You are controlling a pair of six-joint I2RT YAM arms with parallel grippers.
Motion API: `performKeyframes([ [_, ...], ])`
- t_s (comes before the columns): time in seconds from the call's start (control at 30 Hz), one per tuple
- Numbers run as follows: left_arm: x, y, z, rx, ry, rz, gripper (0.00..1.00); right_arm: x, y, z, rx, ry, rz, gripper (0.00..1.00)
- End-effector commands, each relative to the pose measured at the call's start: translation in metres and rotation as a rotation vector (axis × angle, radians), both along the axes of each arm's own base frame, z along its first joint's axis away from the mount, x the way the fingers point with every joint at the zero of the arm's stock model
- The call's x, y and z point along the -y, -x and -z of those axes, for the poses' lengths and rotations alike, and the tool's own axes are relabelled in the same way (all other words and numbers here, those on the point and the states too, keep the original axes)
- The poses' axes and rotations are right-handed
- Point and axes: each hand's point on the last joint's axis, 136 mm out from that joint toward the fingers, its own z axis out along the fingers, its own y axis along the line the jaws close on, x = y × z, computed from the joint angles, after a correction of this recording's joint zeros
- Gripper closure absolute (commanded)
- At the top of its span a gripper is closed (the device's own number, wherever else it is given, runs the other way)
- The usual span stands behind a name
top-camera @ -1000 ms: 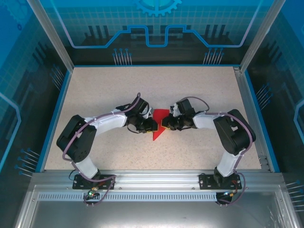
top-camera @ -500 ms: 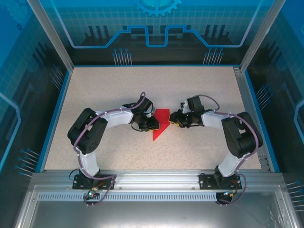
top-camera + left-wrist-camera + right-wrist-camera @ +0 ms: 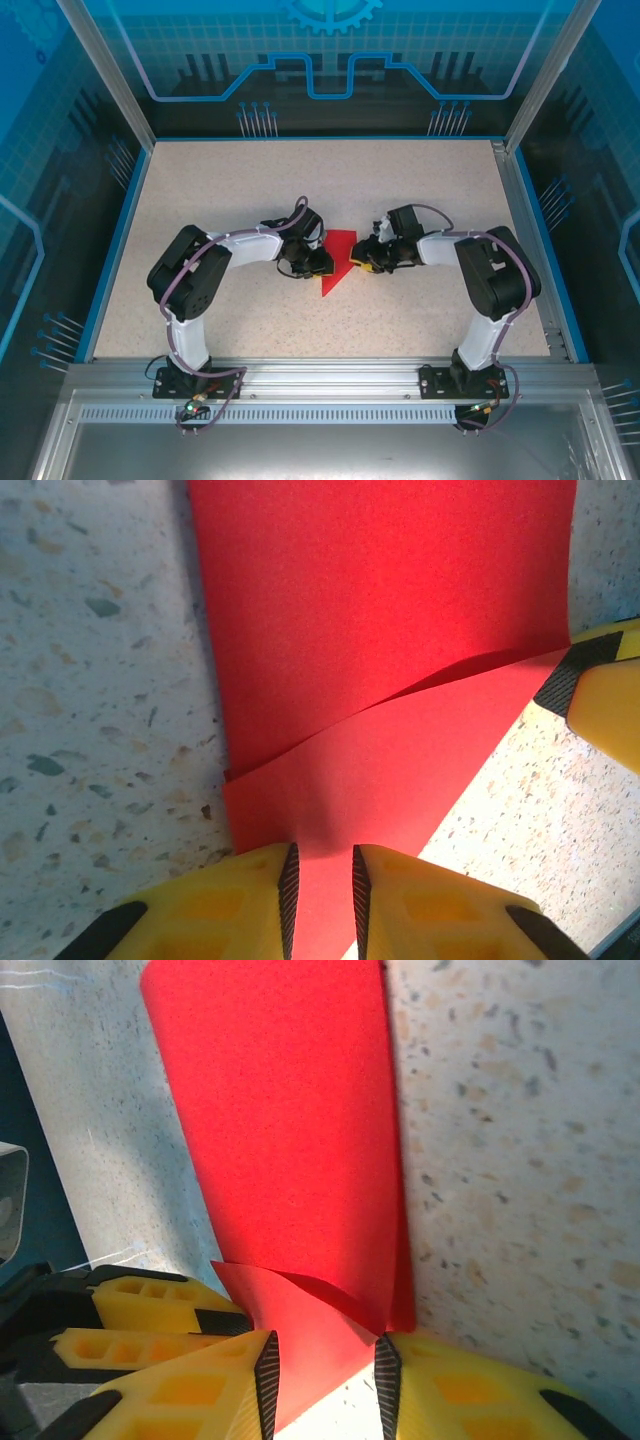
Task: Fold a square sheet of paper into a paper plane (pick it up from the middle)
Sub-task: Fourth fold the wing at the center of the table.
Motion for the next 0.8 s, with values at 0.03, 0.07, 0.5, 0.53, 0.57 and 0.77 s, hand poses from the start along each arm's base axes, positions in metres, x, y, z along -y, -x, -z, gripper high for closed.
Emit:
performKeyframes([
  [0.03,-0.002,0.000,0.003,-0.018,-0.008,-0.008,0.75,-0.015,-0.008,-0.010,0.027,-0.064,-0.040,0.66],
  [0.07,-0.002,0.000,0.003,-0.018,-0.009,-0.007,0.75,-0.016,-0.008,-0.008,0.023,-0.065,-0.041,0.66],
  [0.5,-0.002,0.002,-0.020,0.048,0.029,-0.006,0.64,-0.026,-0.027,-0.011,0.056,-0.067,-0.113,0.66],
  [0.53,-0.002,0.003,-0.022,0.056,0.031,-0.002,0.63,-0.026,-0.029,-0.010,0.055,-0.067,-0.118,0.66],
  [0.57,-0.001,0.004,-0.024,0.063,0.030,0.001,0.62,-0.025,-0.031,-0.008,0.052,-0.068,-0.122,0.66],
  [0.77,-0.003,0.011,-0.031,0.106,-0.017,0.007,0.60,-0.022,-0.041,-0.010,0.065,-0.091,-0.136,0.70],
])
